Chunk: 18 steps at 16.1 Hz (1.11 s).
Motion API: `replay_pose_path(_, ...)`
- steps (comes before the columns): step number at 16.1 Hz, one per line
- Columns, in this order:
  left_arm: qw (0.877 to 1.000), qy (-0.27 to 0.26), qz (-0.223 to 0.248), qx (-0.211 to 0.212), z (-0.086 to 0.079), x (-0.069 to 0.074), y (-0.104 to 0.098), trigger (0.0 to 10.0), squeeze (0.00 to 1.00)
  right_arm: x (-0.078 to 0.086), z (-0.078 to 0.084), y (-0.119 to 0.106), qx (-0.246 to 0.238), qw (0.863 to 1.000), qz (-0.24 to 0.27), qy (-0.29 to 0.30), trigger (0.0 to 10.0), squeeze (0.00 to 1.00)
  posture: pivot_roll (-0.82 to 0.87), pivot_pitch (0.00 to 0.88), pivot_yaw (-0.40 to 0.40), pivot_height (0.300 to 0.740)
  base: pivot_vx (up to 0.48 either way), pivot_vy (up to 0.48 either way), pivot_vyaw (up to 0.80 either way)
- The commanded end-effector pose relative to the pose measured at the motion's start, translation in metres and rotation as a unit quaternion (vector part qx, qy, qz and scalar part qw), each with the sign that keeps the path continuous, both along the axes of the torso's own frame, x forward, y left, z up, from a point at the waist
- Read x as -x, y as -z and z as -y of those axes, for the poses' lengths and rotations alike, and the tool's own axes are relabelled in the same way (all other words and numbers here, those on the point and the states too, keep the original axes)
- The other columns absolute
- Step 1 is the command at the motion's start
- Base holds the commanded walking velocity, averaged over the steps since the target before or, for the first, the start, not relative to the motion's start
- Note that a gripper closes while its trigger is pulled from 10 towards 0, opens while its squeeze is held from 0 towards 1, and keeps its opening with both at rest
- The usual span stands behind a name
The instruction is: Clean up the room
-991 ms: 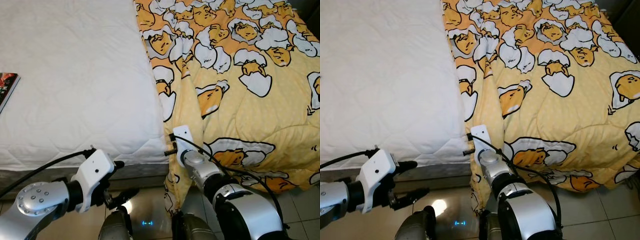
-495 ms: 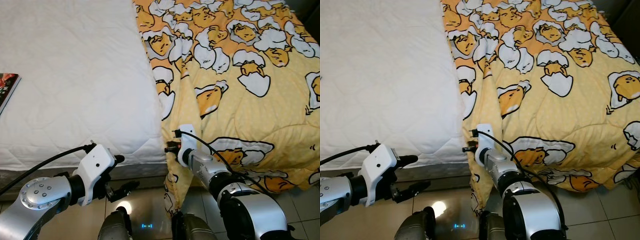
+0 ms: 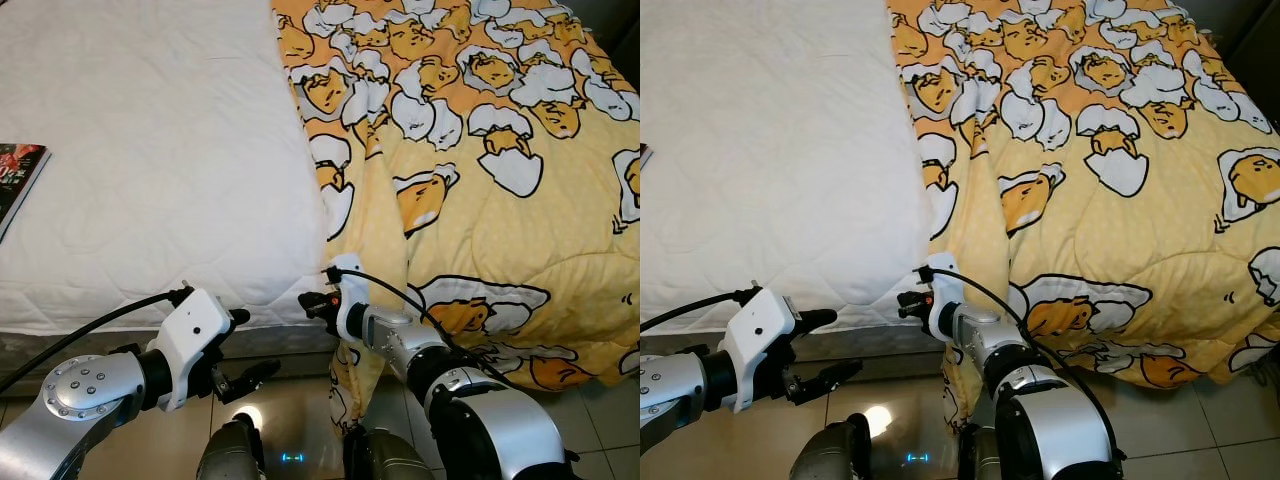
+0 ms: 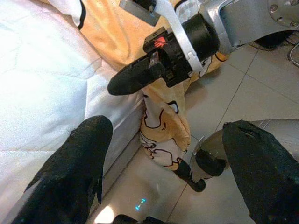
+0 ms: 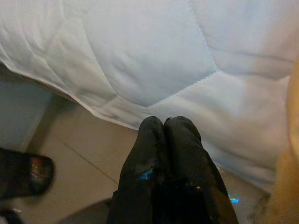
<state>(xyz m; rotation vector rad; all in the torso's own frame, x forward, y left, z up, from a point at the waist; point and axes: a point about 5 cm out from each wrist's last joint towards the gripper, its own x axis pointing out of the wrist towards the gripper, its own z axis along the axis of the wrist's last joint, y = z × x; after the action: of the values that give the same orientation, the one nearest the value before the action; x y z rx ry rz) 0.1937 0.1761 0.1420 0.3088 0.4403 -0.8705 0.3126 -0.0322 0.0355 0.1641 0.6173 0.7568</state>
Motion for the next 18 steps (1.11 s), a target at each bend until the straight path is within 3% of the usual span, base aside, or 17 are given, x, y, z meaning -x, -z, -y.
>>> replay_pose_path(1,1.000,-0.001,-0.005,0.000,0.000,0.002,0.003,10.0,0.00,0.002,0.001,0.005,0.053,0.998,0.019,-0.004,9.0,0.00,0.11,0.178,-0.057,0.740,0.000,0.000,0.00)
replay_pose_path(2,1.000,-0.002,-0.005,0.003,0.002,0.002,0.005,10.0,0.00,0.004,0.001,0.009,0.112,0.992,0.048,-0.018,10.0,0.99,0.10,0.175,-0.058,0.740,0.000,0.000,0.00)
replay_pose_path(4,1.000,-0.013,-0.008,0.010,0.007,-0.001,0.011,10.0,0.00,0.006,-0.003,0.010,0.123,0.990,0.061,0.014,10.0,1.00,0.09,0.164,-0.060,0.740,0.000,0.000,0.00)
replay_pose_path(8,0.998,-0.064,-0.009,0.015,0.010,-0.014,0.028,10.0,0.00,0.001,-0.002,0.003,0.085,0.992,0.077,0.048,10.0,1.00,0.04,0.135,-0.050,0.740,0.000,0.000,0.00)
replay_pose_path(9,0.998,-0.066,-0.004,0.011,0.011,-0.017,0.032,10.0,0.00,0.000,0.006,0.004,0.118,0.988,0.089,0.047,10.0,1.00,0.02,0.134,-0.047,0.740,0.000,0.000,0.00)
replay_pose_path(13,0.998,-0.069,0.004,0.015,0.018,-0.027,0.036,10.0,0.00,-0.008,0.017,0.000,0.127,0.985,0.073,0.086,10.0,1.00,0.01,0.127,-0.049,0.740,0.000,0.000,0.00)
replay_pose_path(18,0.997,-0.072,0.006,0.013,0.021,-0.033,0.043,10.0,0.00,-0.012,0.019,-0.003,0.135,0.984,0.069,0.098,10.0,1.00,-0.01,0.109,-0.051,0.740,0.000,0.000,0.00)
